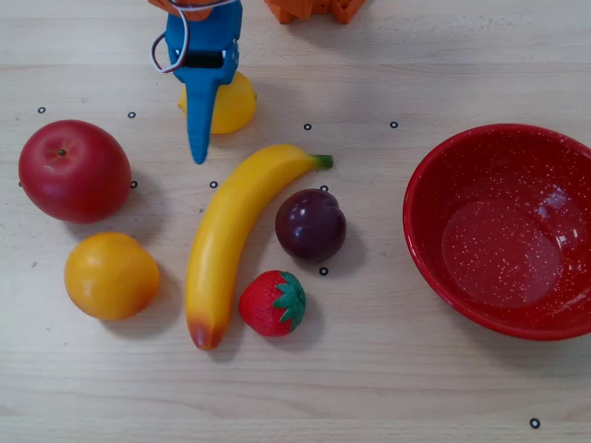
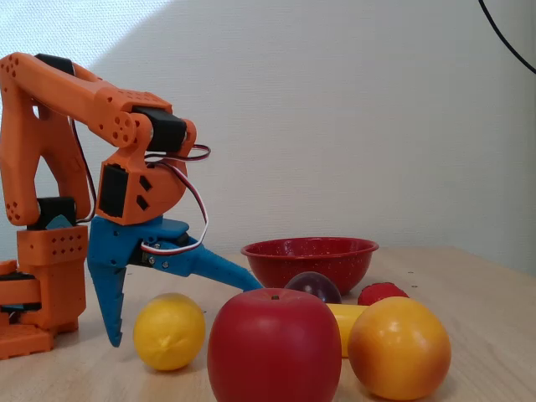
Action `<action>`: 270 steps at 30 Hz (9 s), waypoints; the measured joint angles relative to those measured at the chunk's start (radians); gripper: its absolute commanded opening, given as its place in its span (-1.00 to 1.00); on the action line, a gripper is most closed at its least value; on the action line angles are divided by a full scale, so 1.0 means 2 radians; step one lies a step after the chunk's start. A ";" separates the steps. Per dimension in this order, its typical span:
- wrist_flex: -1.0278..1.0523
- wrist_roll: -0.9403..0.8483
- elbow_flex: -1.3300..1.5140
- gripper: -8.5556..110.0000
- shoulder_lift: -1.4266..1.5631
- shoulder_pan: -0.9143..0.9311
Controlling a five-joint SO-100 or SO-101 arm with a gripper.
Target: Put the lemon in the red bowl.
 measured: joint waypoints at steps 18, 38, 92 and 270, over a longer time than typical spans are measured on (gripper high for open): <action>-0.026 -0.002 0.000 0.37 -0.020 0.002; -0.034 -0.008 0.000 0.32 -0.020 0.016; -0.030 -0.060 0.000 -0.15 -0.020 0.016; -0.174 -0.255 0.322 -0.85 0.593 0.299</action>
